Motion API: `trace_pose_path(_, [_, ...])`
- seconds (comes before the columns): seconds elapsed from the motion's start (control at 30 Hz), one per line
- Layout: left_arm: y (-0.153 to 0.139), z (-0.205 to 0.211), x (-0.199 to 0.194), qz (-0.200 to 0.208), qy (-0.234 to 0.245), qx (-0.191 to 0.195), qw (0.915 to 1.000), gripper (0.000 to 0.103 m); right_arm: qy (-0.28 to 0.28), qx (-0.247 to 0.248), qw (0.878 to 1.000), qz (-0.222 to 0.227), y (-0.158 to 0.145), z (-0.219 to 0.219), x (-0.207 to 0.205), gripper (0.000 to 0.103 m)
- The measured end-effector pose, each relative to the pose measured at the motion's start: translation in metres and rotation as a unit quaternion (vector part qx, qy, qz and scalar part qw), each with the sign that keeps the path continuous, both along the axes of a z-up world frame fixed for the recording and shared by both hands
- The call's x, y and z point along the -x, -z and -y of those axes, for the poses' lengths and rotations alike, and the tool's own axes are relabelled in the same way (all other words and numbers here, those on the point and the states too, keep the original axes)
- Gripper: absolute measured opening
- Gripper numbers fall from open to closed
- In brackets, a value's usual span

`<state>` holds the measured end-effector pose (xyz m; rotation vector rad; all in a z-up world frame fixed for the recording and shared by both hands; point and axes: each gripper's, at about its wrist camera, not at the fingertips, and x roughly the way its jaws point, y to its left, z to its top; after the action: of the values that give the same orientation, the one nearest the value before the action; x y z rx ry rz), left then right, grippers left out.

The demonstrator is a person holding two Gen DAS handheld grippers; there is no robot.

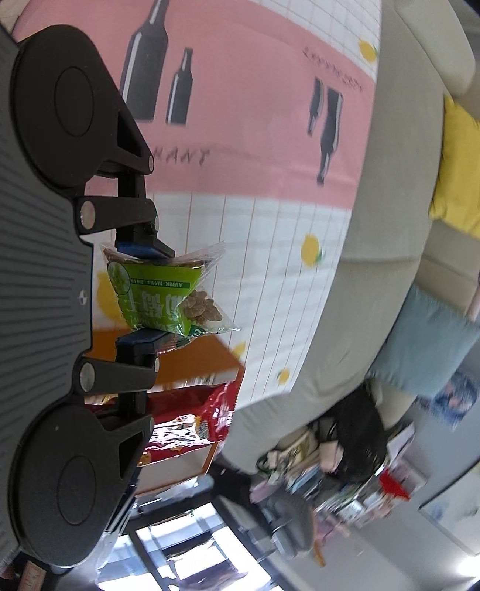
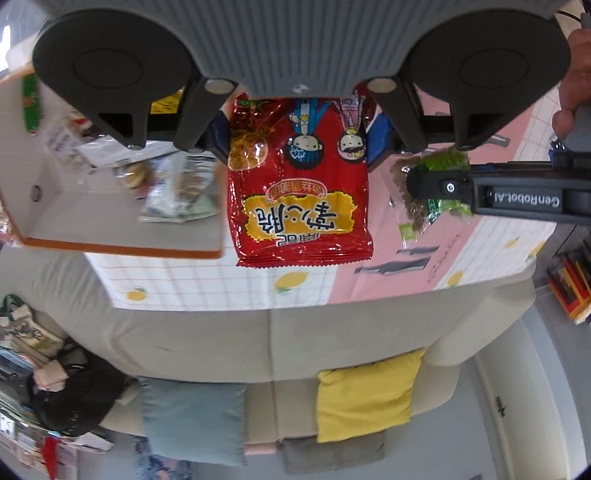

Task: Organize snacks
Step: 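Lift both held bags and carry them over the orange box, then lower both bags into the orange box and open both grippers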

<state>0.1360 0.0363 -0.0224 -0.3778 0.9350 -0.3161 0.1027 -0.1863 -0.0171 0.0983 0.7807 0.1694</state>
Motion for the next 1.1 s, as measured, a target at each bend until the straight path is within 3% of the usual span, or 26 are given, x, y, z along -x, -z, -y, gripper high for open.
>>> trace_pose_path(0.23, [-0.019,0.054,0.001,0.019,0.063,-0.011,0.9978,0.043,0.025,0.013,1.000,0.010,-0.019,0.053,0.015,0.068])
trace_pose_path(0.47, [-0.028,0.117,-0.012,0.031,0.139,-0.032,0.9893,0.043,0.050,0.056,0.997,0.004,-0.026,0.106,0.012,0.068])
trace_pose_path(0.7, [-0.012,0.170,-0.042,0.007,0.219,-0.038,0.9750,0.043,0.065,0.102,0.992,-0.033,-0.019,0.156,-0.008,0.068])
trace_pose_path(1.1, [0.041,0.236,-0.085,-0.026,0.267,-0.129,0.9546,0.043,0.037,0.162,0.979,-0.122,0.039,0.185,-0.065,0.068])
